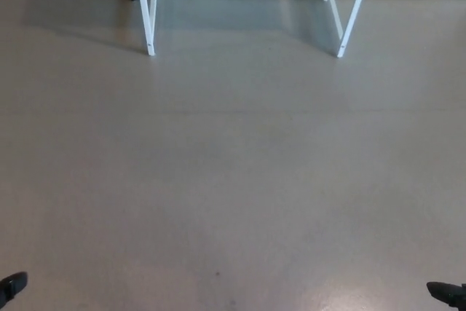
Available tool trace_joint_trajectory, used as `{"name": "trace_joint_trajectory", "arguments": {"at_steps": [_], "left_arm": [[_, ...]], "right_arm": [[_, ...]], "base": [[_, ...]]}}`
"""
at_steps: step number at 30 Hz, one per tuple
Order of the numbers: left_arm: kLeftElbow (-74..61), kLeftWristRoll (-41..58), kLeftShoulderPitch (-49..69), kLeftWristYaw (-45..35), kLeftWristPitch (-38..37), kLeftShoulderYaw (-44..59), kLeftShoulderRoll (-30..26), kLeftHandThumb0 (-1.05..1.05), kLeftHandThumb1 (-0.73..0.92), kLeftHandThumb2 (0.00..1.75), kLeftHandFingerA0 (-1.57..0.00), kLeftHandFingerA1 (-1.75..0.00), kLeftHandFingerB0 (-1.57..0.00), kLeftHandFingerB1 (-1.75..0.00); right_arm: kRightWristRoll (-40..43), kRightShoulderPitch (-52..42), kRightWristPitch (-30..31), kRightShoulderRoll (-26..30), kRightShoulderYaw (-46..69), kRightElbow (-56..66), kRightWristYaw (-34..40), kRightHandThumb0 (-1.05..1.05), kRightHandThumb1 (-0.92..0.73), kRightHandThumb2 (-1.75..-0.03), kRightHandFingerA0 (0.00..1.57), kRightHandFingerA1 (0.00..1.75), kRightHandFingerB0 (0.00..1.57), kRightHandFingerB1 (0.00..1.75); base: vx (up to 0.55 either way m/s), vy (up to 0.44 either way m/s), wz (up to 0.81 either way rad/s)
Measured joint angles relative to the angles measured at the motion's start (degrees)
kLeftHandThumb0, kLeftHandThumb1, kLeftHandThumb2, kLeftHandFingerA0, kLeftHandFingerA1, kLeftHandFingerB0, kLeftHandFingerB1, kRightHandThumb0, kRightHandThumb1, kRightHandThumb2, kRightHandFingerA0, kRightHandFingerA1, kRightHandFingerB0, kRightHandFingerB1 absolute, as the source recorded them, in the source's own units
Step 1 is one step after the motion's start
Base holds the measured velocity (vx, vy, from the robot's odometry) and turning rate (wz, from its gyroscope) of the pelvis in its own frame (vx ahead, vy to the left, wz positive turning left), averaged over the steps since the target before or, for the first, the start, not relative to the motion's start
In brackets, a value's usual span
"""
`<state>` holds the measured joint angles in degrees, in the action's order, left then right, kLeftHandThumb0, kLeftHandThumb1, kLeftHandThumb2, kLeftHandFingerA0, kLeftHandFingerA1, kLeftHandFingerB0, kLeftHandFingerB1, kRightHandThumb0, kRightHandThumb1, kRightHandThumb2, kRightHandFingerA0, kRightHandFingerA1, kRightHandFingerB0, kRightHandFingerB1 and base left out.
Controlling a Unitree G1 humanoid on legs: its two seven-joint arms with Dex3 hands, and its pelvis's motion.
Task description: The robot walks towards a desk on which a shovel is kept on the left hand side and a container is kept on the right hand side. The robot picks up the shovel using its left hand and places it in the container.
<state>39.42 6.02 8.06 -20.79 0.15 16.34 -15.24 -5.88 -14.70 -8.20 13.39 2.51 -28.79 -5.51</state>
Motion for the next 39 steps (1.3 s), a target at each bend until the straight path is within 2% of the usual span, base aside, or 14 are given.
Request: {"name": "trace_joint_trajectory", "arguments": {"at_steps": [13,21,28,29,30,39], "left_arm": [[-0.56,0.04,0.93,0.12,-0.01,-0.42,0.64,-0.14,0.69,0.61,-0.28,-0.37,-0.16,-0.31],[-0.44,-0.18,6.39,-0.35,-0.40,-1.92,1.00,-0.17,0.69,0.63,-0.26,-0.38,-0.12,-0.31],[2.51,-0.85,10.69,-0.34,-3.25,-3.63,0.10,-0.23,0.65,0.62,-0.27,-0.38,-0.15,-0.33],[3.17,-1.00,10.82,-0.30,-3.81,-3.93,-0.02,-0.25,0.64,0.62,-0.27,-0.38,-0.15,-0.33],[3.99,-1.18,10.88,-0.21,-4.43,-4.19,-0.15,-0.28,0.62,0.63,-0.29,-0.38,-0.17,-0.34],[8.25,-2.25,11.61,0.66,-9.53,-6.05,-0.66,-0.25,0.64,0.62,-0.28,-0.38,-0.16,-0.33]], "right_arm": [[-0.10,-0.41,-2.08,0.33,0.51,-3.12,0.28,-0.24,-0.59,-0.57,0.42,0.45,0.35,0.40],[-0.03,-7.00,-4.66,0.22,0.57,-3.62,0.28,-0.25,-0.60,-0.57,0.41,0.46,0.34,0.40],[-0.59,-11.76,-7.92,-0.09,-0.13,-5.73,0.42,-0.30,-0.58,-0.57,0.43,0.46,0.34,0.41],[-0.73,-11.91,-8.27,-0.08,-0.28,-6.30,0.54,-0.24,-0.38,-0.86,0.35,0.59,0.24,0.53],[-0.80,-12.02,-8.76,-0.09,-0.37,-7.17,0.65,-0.29,-0.57,-0.56,0.43,0.46,0.34,0.41],[-1.17,-12.30,-13.37,0.46,-0.48,-12.83,1.86,-0.28,-0.57,-0.56,0.44,0.47,0.35,0.41]], "base": [[0.21,-0.153,0.07],[0.22,0.146,-0.12],[0.24,0.116,-0.02],[0.21,-0.016,0.09],[0.20,-0.039,0.06],[0.26,-0.159,0.15]]}}
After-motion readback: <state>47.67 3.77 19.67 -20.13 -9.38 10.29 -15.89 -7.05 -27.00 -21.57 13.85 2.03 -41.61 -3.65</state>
